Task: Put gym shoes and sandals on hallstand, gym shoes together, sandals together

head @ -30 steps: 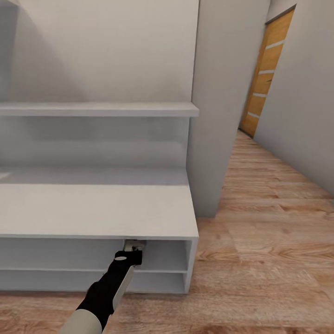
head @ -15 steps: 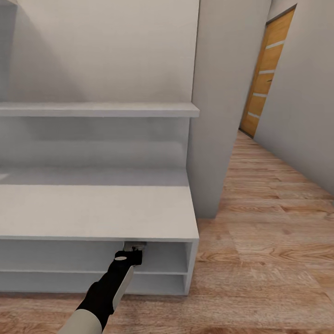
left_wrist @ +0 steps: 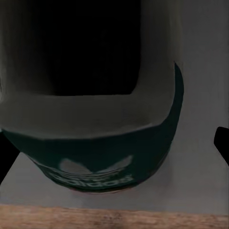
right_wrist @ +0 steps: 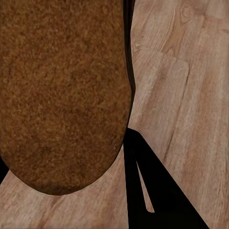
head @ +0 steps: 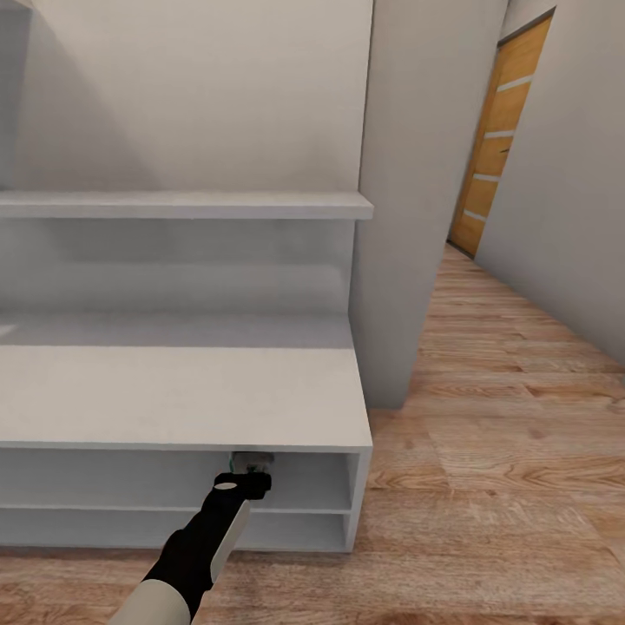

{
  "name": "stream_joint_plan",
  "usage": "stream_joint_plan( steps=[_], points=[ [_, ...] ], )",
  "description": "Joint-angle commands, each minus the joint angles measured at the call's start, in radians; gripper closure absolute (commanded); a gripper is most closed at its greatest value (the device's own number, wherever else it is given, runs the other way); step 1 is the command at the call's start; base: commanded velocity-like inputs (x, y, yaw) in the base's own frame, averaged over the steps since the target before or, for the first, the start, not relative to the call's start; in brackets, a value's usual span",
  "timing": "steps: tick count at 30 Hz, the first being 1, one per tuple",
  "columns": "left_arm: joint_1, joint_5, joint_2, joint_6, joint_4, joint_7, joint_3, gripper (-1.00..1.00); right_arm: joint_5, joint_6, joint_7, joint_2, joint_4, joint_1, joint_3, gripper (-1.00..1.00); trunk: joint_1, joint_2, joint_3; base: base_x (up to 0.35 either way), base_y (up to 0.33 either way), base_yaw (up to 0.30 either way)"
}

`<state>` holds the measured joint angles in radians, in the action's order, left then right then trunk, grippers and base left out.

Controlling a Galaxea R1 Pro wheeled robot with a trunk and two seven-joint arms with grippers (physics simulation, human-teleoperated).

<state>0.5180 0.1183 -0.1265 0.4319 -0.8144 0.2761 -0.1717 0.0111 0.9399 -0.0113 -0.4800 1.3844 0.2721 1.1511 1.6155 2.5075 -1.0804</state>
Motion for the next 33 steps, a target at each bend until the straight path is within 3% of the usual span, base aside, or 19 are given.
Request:
stream_joint_plan(
  steps=[1,7,15,23,27,33],
  points=[
    [0.000,0.011,0.001,0.003,-0.002,0.009,-0.004,-1.00,-0.002,0.005,-0.001,0.000,0.001,0.001,0.001,1.00,0.000,0.000,-0.001,0.000,0.000,0.000],
    [0.000,0.011,0.001,0.003,-0.002,0.009,-0.004,-1.00,-0.002,0.005,0.001,0.000,0.001,0.001,0.001,1.00,0.000,0.000,-0.001,-0.106,0.000,0.000],
    [0.000,0.011,0.001,0.004,-0.002,0.009,-0.005,-1.00,0.035,0.005,0.002,0.000,0.000,0.001,0.001,1.00,0.000,0.000,-0.001,-0.314,0.000,0.000],
    [0.000,0.009,0.001,0.003,-0.002,0.009,-0.005,-1.00,0.046,0.001,0.001,0.000,0.003,0.001,0.002,1.00,0.000,0.000,-0.001,-0.335,0.000,0.000],
    [0.000,0.009,0.002,0.004,-0.003,0.011,-0.004,-1.00,0.046,-0.067,0.000,0.000,0.000,0.001,0.002,1.00,0.000,0.000,-0.001,-0.335,0.012,0.000],
    [0.000,0.009,0.008,0.005,-0.008,0.015,-0.002,-1.00,0.046,-0.099,-0.002,0.000,0.003,0.001,0.001,1.00,0.000,0.000,-0.001,-0.325,0.067,0.000]
  ],
)
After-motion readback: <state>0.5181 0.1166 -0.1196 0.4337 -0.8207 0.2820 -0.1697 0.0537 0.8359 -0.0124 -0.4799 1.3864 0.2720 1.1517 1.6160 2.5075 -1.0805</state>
